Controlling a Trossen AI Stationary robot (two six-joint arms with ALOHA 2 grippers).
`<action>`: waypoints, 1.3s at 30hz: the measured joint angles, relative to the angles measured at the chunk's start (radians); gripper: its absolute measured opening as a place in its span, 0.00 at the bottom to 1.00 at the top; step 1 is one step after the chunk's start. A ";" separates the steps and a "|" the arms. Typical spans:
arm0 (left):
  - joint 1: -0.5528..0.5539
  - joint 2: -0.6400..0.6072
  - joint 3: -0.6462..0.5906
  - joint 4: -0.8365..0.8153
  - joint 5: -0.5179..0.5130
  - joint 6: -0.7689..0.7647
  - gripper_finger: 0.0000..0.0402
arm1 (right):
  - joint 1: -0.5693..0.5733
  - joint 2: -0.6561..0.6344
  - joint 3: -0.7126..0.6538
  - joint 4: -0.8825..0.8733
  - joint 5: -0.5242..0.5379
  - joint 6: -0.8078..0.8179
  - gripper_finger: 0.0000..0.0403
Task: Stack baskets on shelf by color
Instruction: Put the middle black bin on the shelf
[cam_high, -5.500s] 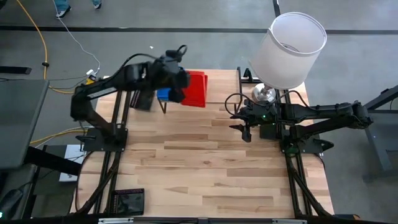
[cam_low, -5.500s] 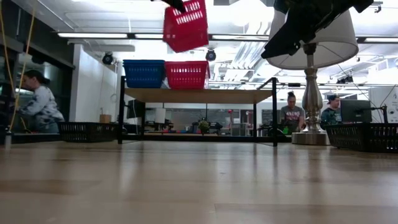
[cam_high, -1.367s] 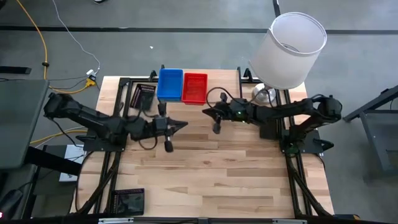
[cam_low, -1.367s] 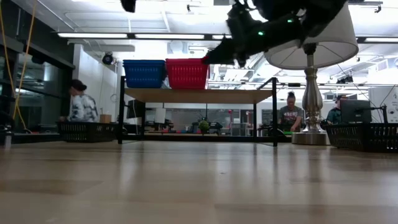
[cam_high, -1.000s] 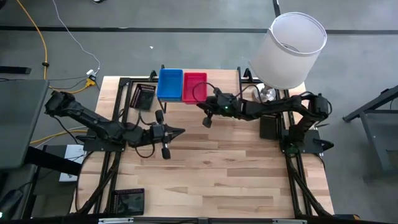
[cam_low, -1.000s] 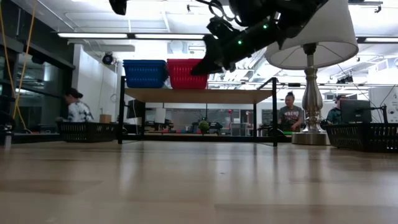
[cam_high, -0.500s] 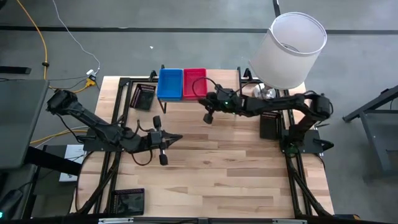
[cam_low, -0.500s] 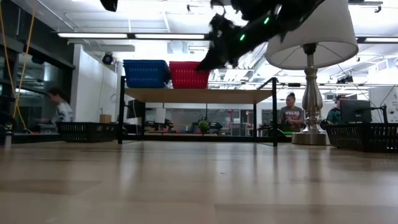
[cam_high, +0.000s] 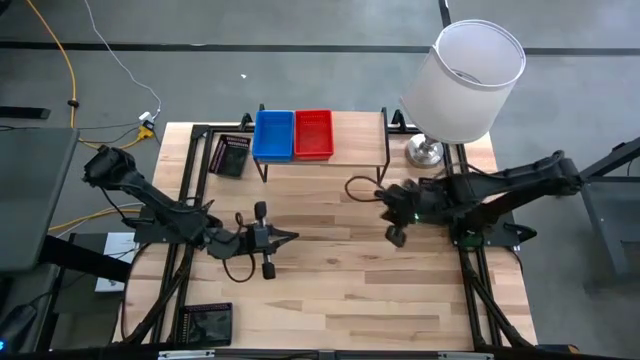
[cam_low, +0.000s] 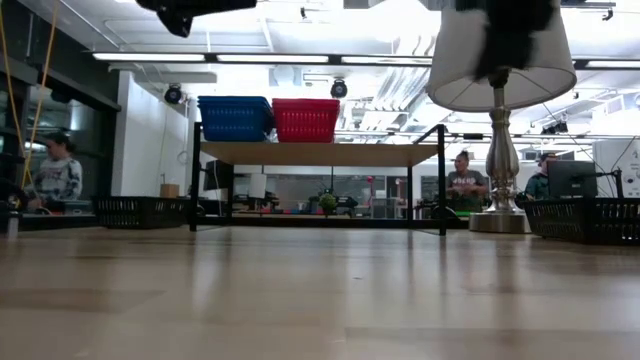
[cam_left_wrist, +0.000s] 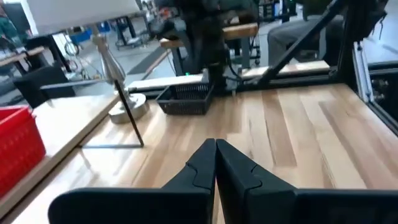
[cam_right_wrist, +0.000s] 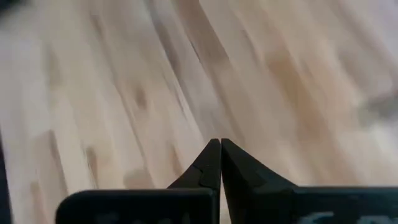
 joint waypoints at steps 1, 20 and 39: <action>0.003 0.012 0.000 0.025 0.001 0.004 0.00 | 0.018 -0.002 0.000 -0.063 0.005 0.080 0.00; 0.010 0.029 0.000 0.074 0.087 -0.003 0.00 | -0.045 0.013 -0.208 -0.406 0.170 0.718 0.47; 0.010 0.029 0.000 0.069 0.087 -0.004 0.00 | -0.257 0.011 -0.480 -0.060 0.232 0.705 0.59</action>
